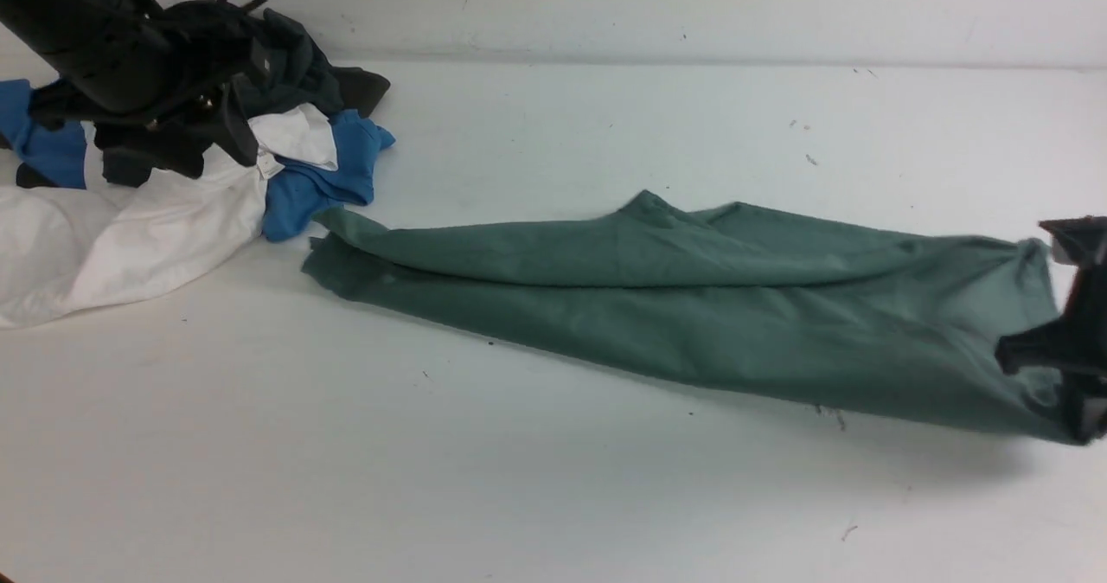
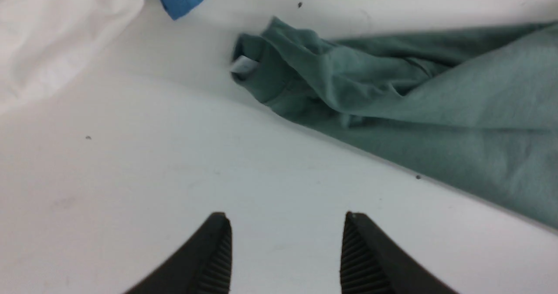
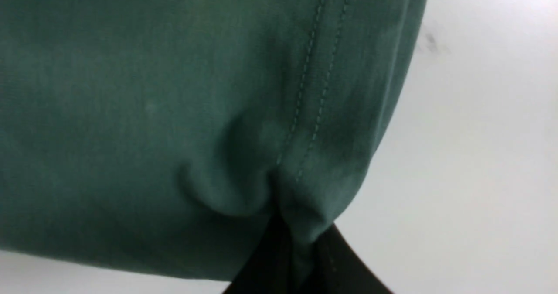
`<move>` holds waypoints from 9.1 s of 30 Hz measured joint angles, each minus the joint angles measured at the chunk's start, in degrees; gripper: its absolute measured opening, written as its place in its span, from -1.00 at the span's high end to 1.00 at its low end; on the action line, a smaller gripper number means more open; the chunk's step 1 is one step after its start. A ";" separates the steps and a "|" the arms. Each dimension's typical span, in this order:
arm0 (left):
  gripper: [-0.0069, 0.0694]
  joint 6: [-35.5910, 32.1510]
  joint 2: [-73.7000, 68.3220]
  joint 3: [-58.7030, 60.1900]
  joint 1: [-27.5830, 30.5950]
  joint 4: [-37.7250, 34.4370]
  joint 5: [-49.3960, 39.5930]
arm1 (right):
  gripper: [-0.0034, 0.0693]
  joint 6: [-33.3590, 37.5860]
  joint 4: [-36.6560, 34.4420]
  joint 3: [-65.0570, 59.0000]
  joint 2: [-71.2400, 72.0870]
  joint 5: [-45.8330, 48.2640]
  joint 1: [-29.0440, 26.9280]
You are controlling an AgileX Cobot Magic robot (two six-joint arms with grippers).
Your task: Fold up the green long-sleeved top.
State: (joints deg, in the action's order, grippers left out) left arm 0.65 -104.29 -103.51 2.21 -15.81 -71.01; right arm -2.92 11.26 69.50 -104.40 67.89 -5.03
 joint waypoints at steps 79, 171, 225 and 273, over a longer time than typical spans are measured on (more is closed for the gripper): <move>-0.03 -4.97 0.86 0.00 -0.14 -0.85 -0.45 | 0.74 28.62 -21.40 31.52 -22.16 -5.56 7.36; -0.30 0.50 -36.89 -27.71 -14.20 -0.83 0.25 | 0.94 8.59 -18.12 -10.45 22.26 0.70 7.37; 0.61 -8.71 -0.70 -8.39 -6.12 -22.22 -0.83 | 0.95 16.56 -26.93 -10.50 22.34 -4.50 7.37; 0.83 -11.37 -15.83 -21.31 -15.49 -24.69 0.01 | 0.95 24.60 -30.19 -44.11 88.66 -46.00 7.37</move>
State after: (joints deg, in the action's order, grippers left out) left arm -10.71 -120.11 -124.81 -13.28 -40.50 -71.00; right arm 21.68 -18.93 25.39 -15.74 21.89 2.34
